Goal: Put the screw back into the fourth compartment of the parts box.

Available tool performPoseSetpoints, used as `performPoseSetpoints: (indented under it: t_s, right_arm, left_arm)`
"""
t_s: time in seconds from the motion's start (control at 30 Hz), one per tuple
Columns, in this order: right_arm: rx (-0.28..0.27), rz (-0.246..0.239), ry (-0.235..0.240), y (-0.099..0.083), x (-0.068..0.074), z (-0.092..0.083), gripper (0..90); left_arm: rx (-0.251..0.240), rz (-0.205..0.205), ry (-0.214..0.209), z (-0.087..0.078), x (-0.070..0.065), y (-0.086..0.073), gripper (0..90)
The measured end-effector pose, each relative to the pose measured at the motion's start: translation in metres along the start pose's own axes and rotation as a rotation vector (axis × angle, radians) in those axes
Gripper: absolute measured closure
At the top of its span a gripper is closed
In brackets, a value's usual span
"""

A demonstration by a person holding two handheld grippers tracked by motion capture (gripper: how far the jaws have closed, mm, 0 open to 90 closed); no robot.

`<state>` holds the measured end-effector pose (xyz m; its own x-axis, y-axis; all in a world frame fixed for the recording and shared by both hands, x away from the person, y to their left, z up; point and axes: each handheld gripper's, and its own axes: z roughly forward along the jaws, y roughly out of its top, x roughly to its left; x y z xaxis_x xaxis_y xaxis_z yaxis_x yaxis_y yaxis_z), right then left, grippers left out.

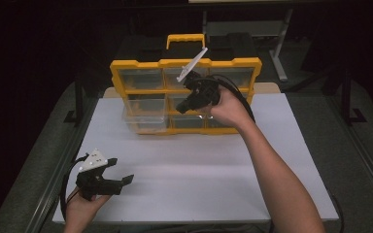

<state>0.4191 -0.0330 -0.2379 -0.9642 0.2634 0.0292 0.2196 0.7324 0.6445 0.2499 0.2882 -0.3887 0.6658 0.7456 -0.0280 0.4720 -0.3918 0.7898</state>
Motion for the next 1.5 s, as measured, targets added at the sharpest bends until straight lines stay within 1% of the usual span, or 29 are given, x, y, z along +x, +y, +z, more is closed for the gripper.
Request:
performPoseSetpoints:
  t_s: [0.17, 0.2, 0.23, 0.3, 0.33, 0.37, 0.43, 0.57, 0.6, 0.8, 0.93, 1.03, 1.07, 1.3, 1.33, 1.4, 1.5]
  right_arm:
    - [0.005, -0.011, -0.003, 0.017, -0.002, 0.002, 87.3]
    - [0.004, -0.016, 0.001, 0.02, -0.003, 0.004, 87.3]
    - [0.007, -0.018, 0.001, 0.024, -0.002, 0.005, 87.3]
    - [0.005, -0.027, 0.005, 0.031, -0.002, 0.008, 87.3]
    - [0.004, -0.031, 0.005, 0.035, -0.001, 0.009, 87.3]
    - [0.006, -0.03, 0.009, 0.038, 0.0, 0.011, 87.3]
    - [0.007, -0.045, 0.01, 0.046, 0.0, 0.015, 87.3]
    - [0.008, -0.046, 0.023, 0.056, 0.002, 0.021, 87.3]
    - [0.006, -0.05, 0.024, 0.058, 0.002, 0.023, 87.3]
    - [0.007, -0.048, 0.04, 0.069, 0.003, 0.037, 87.2]
    - [0.019, -0.048, 0.046, 0.074, 0.003, 0.047, 87.2]
    - [0.018, -0.051, 0.047, 0.075, 0.002, 0.053, 87.2]
    - [0.022, -0.044, 0.05, 0.075, 0.002, 0.055, 87.2]
    - [0.032, -0.032, 0.056, 0.072, -0.001, 0.067, 87.1]
    - [0.032, -0.031, 0.057, 0.072, -0.001, 0.069, 87.1]
    - [0.036, -0.02, 0.061, 0.07, -0.002, 0.072, 87.1]
    - [0.035, -0.018, 0.066, 0.067, -0.003, 0.078, 87.1]
  left_arm:
    - [0.0, -0.002, -0.002, -0.001, 0.001, 0.0, 14.6]
    - [-0.002, 0.0, -0.002, -0.001, 0.001, 0.0, 14.6]
    - [0.0, 0.016, -0.001, -0.001, 0.002, 0.0, 14.6]
    - [-0.001, 0.011, -0.002, -0.001, 0.002, 0.0, 14.6]
    - [0.003, 0.019, -0.001, -0.001, 0.002, 0.001, 14.6]
    - [0.003, 0.018, -0.001, -0.001, 0.002, 0.001, 14.6]
    - [0.005, 0.018, -0.002, -0.002, 0.002, 0.001, 14.6]
    - [-0.002, 0.012, -0.004, -0.002, 0.002, 0.001, 14.6]
    - [-0.002, 0.005, -0.007, -0.001, 0.001, 0.0, 14.6]
    - [-0.002, 0.005, -0.009, -0.001, 0.001, 0.0, 14.6]
    - [0.0, 0.007, -0.01, -0.002, 0.002, 0.0, 14.6]
    - [-0.006, 0.005, -0.009, -0.001, 0.001, 0.0, 14.6]
    - [-0.006, 0.005, -0.009, -0.001, 0.001, 0.0, 14.6]
    - [-0.009, 0.003, -0.01, 0.0, 0.001, 0.0, 14.6]
    - [-0.008, 0.014, -0.007, -0.001, 0.001, 0.0, 14.6]
    - [-0.001, 0.013, -0.007, -0.001, 0.001, 0.001, 14.6]
    - [-0.003, 0.013, -0.007, -0.001, 0.002, 0.0, 14.6]
